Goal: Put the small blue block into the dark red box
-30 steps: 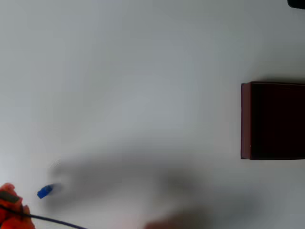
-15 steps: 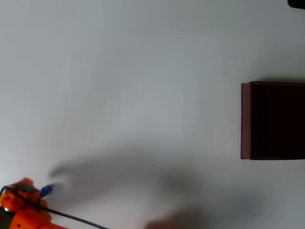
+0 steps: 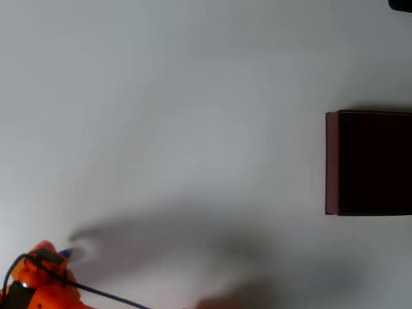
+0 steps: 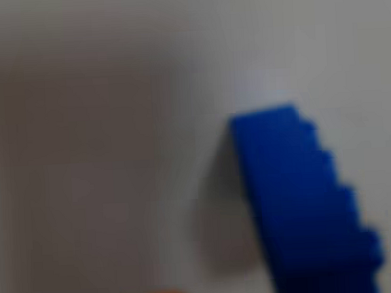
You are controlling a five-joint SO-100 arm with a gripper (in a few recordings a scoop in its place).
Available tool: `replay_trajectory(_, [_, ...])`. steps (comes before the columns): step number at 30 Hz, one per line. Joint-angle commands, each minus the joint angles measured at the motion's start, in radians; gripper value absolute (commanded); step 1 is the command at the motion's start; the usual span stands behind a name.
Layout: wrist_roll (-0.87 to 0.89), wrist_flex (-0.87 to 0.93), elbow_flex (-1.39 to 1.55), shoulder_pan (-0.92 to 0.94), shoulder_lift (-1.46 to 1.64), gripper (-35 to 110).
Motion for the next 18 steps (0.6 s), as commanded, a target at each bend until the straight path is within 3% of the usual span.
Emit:
replay_trajectory(1, [0.018,-0.012,0.023,-0.011,0.063,20])
replay_trajectory(18, [0.044,-0.078,0.069,-0.025,0.044,19])
